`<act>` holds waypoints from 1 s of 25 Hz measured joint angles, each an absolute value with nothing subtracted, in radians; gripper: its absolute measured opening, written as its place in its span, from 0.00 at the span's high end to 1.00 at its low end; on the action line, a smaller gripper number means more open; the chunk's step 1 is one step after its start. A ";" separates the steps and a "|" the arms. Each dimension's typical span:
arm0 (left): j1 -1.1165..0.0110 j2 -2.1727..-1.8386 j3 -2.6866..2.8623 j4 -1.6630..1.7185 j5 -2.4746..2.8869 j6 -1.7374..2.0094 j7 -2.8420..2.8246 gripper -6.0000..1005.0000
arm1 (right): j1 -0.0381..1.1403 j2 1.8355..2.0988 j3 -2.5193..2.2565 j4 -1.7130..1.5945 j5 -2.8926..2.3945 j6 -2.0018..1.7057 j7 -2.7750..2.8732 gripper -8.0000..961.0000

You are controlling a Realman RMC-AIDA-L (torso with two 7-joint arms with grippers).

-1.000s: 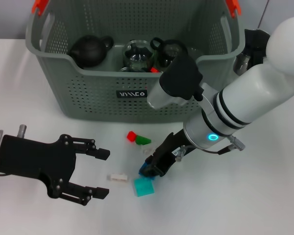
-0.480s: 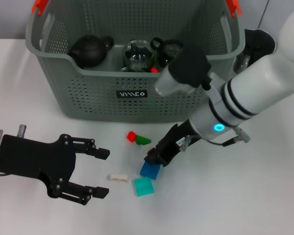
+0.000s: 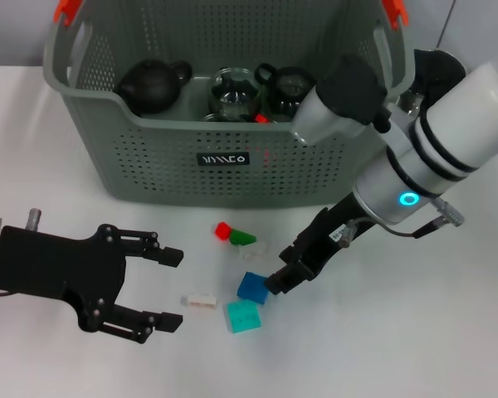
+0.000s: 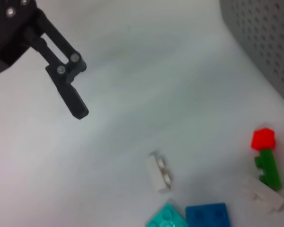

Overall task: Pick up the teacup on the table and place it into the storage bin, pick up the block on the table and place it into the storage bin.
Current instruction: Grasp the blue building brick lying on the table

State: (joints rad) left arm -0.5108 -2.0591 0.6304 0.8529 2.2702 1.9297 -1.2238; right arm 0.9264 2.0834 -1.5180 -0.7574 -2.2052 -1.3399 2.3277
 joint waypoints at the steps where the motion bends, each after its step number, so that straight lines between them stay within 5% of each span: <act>1: -0.511 -2.059 0.630 0.853 2.270 1.930 -1.224 0.19 | 0.928 2.085 -1.511 -0.758 -2.218 -1.343 2.331 0.49; 10: -0.511 -2.064 0.630 0.853 2.269 1.922 -1.223 0.19 | 0.934 2.100 -1.517 -0.737 -2.247 -1.290 2.326 0.38; 25: -0.511 -2.068 0.630 0.853 2.269 1.919 -1.221 0.19 | 0.939 2.110 -1.631 -0.701 -2.212 -1.213 2.324 0.38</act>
